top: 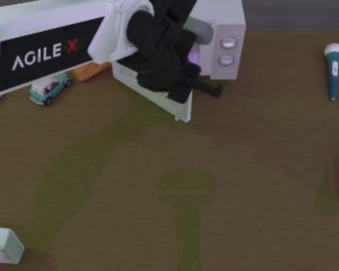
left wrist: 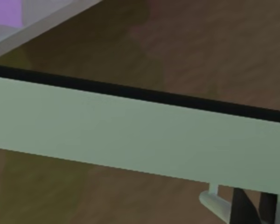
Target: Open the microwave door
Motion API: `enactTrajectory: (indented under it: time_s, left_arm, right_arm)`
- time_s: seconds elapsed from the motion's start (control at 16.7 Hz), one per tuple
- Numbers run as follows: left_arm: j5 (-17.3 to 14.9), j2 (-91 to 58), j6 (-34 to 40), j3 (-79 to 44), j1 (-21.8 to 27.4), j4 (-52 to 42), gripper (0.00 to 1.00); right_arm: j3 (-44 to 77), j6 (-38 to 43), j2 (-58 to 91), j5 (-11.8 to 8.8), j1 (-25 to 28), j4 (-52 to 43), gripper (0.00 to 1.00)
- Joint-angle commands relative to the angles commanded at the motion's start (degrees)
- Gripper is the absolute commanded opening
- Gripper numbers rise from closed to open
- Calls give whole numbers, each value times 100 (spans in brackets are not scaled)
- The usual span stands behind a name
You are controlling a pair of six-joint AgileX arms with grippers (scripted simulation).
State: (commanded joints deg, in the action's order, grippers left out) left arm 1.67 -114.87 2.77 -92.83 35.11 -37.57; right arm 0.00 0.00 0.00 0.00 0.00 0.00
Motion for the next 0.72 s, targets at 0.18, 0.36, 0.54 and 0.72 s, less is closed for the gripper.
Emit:
enactTrajectory:
  time_s: [0.18, 0.36, 0.54, 0.72]
  left_arm:
    - [0, 0, 0, 0, 0, 0, 0]
    - [-33, -24, 23, 26, 34, -1, 0]
    - [-133, 92, -176, 151, -26, 46, 0]
    - [-345, 309, -575, 437, -163, 122, 0]
  right_arm:
    - [0, 0, 0, 0, 0, 0, 100]
    - [0, 0, 0, 0, 0, 0, 100]
    - [0, 0, 0, 0, 0, 0, 100]
    - [0, 0, 0, 0, 0, 0, 100]
